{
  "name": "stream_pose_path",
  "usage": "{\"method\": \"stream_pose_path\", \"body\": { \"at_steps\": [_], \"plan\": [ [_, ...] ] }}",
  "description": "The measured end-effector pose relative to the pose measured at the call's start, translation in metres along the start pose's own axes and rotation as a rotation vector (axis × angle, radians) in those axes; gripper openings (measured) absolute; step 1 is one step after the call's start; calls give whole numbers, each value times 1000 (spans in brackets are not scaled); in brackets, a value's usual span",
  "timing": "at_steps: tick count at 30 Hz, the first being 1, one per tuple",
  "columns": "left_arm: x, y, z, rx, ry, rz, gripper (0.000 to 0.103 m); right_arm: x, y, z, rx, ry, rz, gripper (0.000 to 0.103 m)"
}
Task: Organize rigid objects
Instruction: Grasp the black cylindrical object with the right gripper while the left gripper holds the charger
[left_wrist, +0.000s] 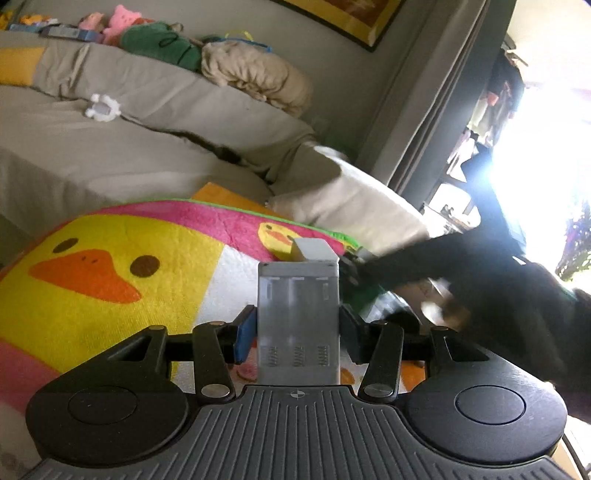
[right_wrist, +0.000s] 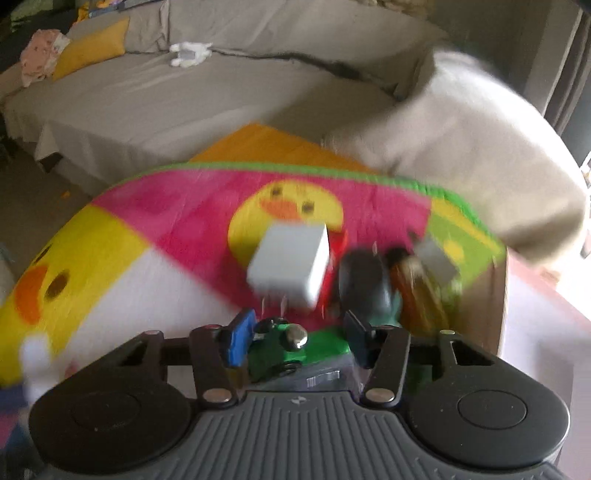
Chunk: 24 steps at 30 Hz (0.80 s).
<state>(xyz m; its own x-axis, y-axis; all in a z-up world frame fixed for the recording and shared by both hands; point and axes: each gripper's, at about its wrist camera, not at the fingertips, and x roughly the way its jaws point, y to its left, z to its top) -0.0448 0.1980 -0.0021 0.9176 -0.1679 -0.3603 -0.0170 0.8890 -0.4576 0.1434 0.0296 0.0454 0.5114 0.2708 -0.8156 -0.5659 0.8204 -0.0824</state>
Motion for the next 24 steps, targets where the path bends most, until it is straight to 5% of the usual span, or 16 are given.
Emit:
{"method": "stream_pose_path", "body": {
  "at_steps": [2,8,13,19,24],
  "plan": [
    [0,1,0,-1,-3,-1,53,-15,-6,-16,9,14,19,54],
    [2,0,1,-4,-9,5,53,-47,2,-69,-77,-13,17,77],
    [1,-1,1,-5,-19,13,53,-70,20,-106,-156,-53,26,78],
    [0,-4,2,4,-25,27,53,-109,7,-139,-90,-82,35,78],
    [-3,-15,5,30,-4,16,53,-165,-24,-171,5,-162,118,94]
  ]
}}
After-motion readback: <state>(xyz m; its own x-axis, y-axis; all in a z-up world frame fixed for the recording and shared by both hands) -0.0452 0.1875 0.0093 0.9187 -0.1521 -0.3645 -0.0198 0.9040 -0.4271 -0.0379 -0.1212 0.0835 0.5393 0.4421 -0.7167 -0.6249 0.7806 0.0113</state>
